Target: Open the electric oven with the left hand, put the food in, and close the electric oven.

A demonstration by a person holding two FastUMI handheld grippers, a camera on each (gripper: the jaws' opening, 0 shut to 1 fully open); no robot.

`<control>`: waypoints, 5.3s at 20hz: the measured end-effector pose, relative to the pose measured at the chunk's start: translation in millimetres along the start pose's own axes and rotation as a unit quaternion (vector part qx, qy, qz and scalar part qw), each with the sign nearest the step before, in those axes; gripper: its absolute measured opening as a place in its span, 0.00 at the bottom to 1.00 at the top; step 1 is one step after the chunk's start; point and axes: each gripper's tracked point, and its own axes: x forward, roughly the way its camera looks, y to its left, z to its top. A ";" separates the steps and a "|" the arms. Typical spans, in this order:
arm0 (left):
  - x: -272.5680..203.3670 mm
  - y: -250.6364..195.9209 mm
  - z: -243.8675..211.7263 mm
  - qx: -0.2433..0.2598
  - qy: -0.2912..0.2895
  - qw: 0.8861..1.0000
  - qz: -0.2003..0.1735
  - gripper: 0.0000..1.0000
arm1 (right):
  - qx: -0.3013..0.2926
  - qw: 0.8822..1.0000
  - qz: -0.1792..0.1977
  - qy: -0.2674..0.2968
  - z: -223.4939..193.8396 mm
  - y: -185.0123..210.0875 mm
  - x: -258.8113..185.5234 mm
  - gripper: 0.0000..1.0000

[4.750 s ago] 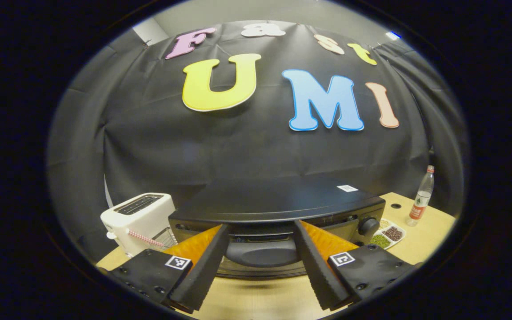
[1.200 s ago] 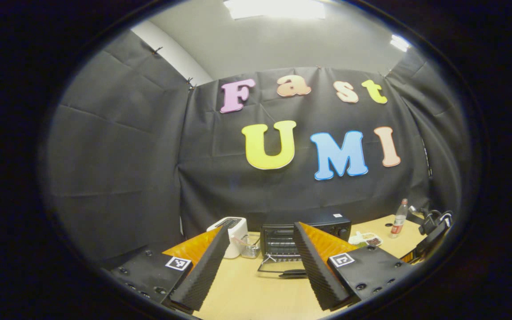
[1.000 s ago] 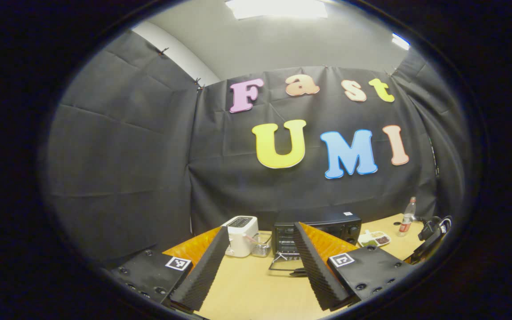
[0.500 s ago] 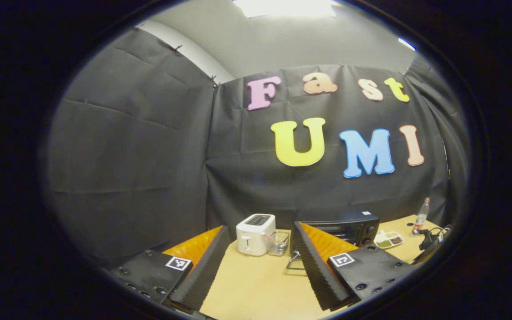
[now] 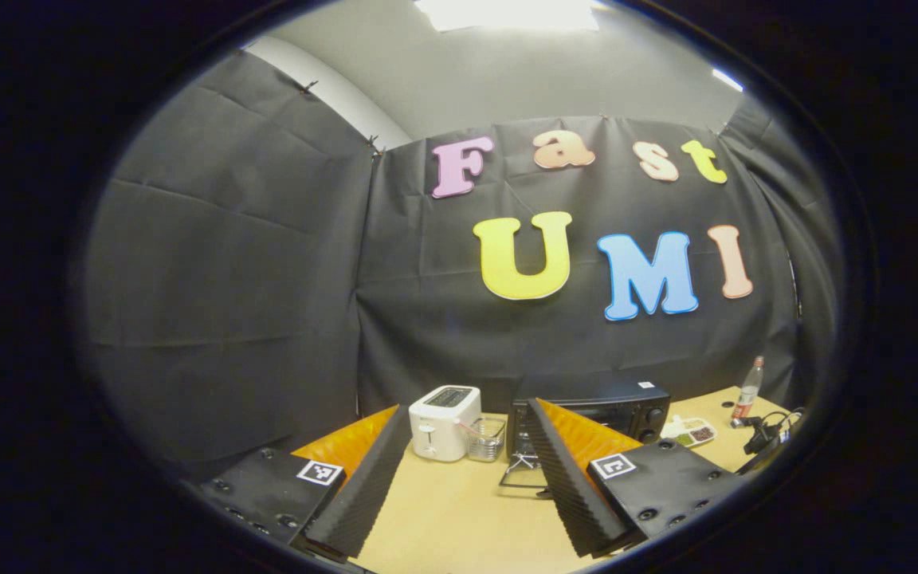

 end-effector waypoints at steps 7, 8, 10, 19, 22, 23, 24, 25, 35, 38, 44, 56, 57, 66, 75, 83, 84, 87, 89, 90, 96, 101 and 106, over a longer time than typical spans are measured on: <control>2.8 -2.9 5.7 0.000 -0.005 1.000 -0.002 1.00 | 0.060 0.993 0.106 0.006 -7.0 21.7 0.7 0.01; 4.0 -3.7 6.4 -0.002 -0.005 1.000 -0.003 1.00 | 0.062 0.991 0.114 0.001 -6.3 23.7 -0.7 0.01; 4.0 -3.5 8.3 -0.005 -0.005 1.000 -0.003 1.00 | 0.066 0.989 0.131 -0.008 -3.5 29.9 -4.3 0.01; 15.3 -6.4 7.6 -0.007 -0.011 1.000 -0.014 1.00 | 0.145 0.964 0.205 -0.089 41.9 86.6 -23.5 0.01; 25.5 -1.0 7.4 -0.008 -0.011 1.000 -0.015 1.00 | 0.173 0.957 0.199 -0.123 63.4 100.4 -26.6 0.00; 27.9 1.5 6.8 -0.010 -0.011 1.000 -0.015 1.00 | 0.180 0.955 0.193 -0.133 72.4 103.2 -26.2 0.00; 32.4 3.1 5.2 -0.012 -0.010 1.000 -0.015 1.00 | 0.185 0.954 0.190 -0.144 80.0 107.7 -25.5 0.00; 37.0 5.2 3.2 -0.013 -0.010 1.000 -0.016 1.00 | 0.192 0.951 0.187 -0.152 88.7 111.0 -23.5 0.00; 85.6 42.3 -11.7 -0.010 0.000 1.000 -0.017 1.00 | 0.313 0.902 0.198 -0.222 170.8 163.3 3.0 0.01; 102.3 52.1 -17.6 -0.009 0.006 1.000 -0.019 1.00 | 0.344 0.886 0.203 -0.235 193.0 181.9 12.8 0.00; 128.0 70.1 -29.8 -0.002 0.018 1.000 -0.025 0.94 | 0.387 0.862 0.204 -0.255 230.5 209.3 37.2 0.01; 137.5 102.7 -50.2 0.019 0.047 0.999 -0.009 0.91 | 0.460 0.800 0.225 -0.312 303.8 228.7 62.8 0.02; 138.6 103.2 -50.7 0.021 0.047 0.999 -0.009 0.93 | 0.461 0.799 0.226 -0.313 307.3 228.2 62.5 0.02; 136.3 79.2 -43.2 0.021 0.039 0.999 -0.028 1.00 | 0.398 0.813 0.278 -0.321 302.6 241.9 34.0 0.70; 118.6 24.1 -56.1 0.006 0.051 0.996 -0.068 1.00 | 0.228 0.871 0.248 -0.357 250.0 235.1 -34.0 0.97; 111.2 -37.5 -117.0 -0.004 0.115 0.986 -0.119 0.97 | 0.032 0.883 0.145 -0.445 197.9 194.4 -105.9 0.98; 111.3 -46.5 -126.3 -0.002 0.124 0.984 -0.127 0.97 | 0.020 0.881 0.135 -0.453 193.2 189.8 -112.4 0.97; 110.7 -74.4 -152.9 -0.007 0.155 0.976 -0.155 0.98 | -0.002 0.875 0.104 -0.473 180.1 169.8 -130.1 0.97; 110.5 -92.7 -172.1 -0.010 0.179 0.968 -0.174 0.98 | -0.017 0.870 0.076 -0.487 174.4 156.1 -140.6 0.97; 109.7 -102.1 -183.2 -0.011 0.191 0.964 -0.183 1.00 | -0.025 0.868 0.065 -0.492 170.0 151.1 -144.4 0.97; 111.0 -143.4 -249.8 -0.006 0.274 0.936 -0.222 0.99 | -0.072 0.843 -0.016 -0.533 153.9 118.1 -175.8 0.98; 118.0 -167.6 -296.0 -0.002 0.326 0.915 -0.239 0.99 | -0.098 0.815 -0.091 -0.564 141.4 90.0 -208.0 0.98; 126.9 -182.8 -334.1 -0.008 0.369 0.898 -0.240 0.98 | -0.080 0.807 -0.130 -0.571 131.3 68.4 -217.0 0.98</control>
